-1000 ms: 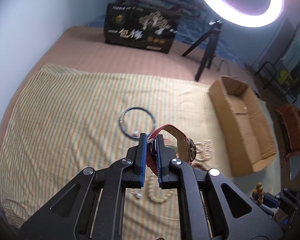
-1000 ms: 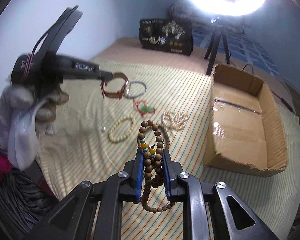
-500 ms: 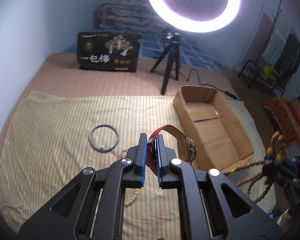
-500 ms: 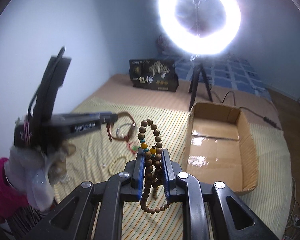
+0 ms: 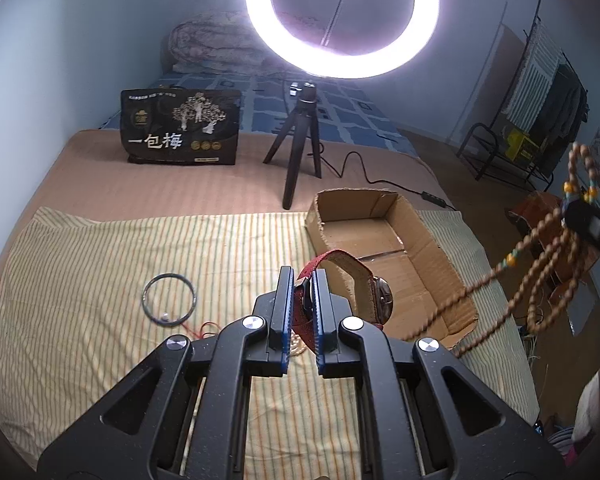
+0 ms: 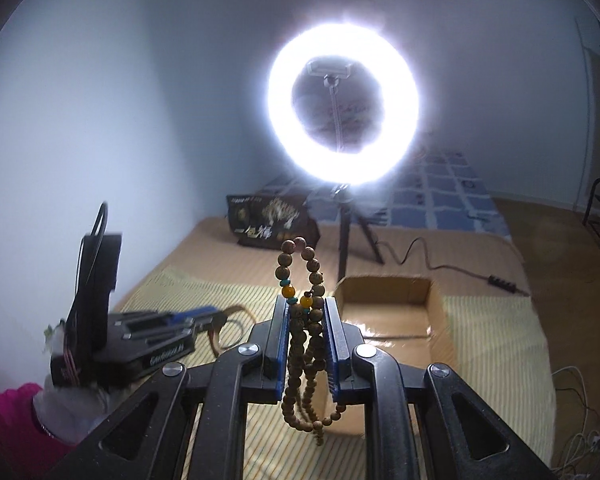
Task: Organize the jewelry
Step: 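Lift and carry the watch and bead necklace over the cardboard box with both tools, then open the right tool to drop the beads while the left tool releases the watch into the box, then move both open tools back over the remaining jewelry on the cloth, then grasp the cream bead bracelet with the left tool while the right tool grasps the pearl necklace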
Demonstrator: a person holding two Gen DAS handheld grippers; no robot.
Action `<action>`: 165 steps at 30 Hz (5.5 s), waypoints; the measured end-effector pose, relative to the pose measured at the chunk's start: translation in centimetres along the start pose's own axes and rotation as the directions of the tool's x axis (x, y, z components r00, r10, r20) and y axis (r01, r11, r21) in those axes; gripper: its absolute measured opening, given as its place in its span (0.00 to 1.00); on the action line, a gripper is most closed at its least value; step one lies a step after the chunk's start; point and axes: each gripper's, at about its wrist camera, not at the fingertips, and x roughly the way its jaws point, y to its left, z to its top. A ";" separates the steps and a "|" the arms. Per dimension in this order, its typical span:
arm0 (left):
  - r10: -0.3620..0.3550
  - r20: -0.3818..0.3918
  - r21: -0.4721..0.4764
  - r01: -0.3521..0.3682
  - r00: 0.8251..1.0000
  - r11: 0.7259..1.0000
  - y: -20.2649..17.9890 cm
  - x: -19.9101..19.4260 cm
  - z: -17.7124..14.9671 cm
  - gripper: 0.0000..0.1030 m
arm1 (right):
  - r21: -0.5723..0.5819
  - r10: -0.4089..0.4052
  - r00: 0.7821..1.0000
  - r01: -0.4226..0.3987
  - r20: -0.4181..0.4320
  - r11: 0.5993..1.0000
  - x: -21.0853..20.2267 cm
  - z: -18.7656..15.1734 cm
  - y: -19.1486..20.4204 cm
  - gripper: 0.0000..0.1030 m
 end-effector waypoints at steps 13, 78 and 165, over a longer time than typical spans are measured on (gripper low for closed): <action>-0.033 -0.030 0.040 0.034 0.999 0.999 -3.4 2.7 0.4 0.07 | 0.009 -0.117 0.993 0.118 -0.006 0.993 2.6 1.0 -3.6 0.14; -0.023 -0.152 0.149 0.046 0.988 0.988 -5.3 7.6 -2.6 0.31 | -0.010 -0.218 0.932 0.225 -0.290 0.974 12.6 -6.1 -10.2 0.70; -0.016 -0.344 0.148 0.071 0.939 0.986 11.8 6.7 -10.5 0.30 | 0.068 -0.050 0.930 0.081 -0.364 0.994 19.9 -15.8 6.8 0.38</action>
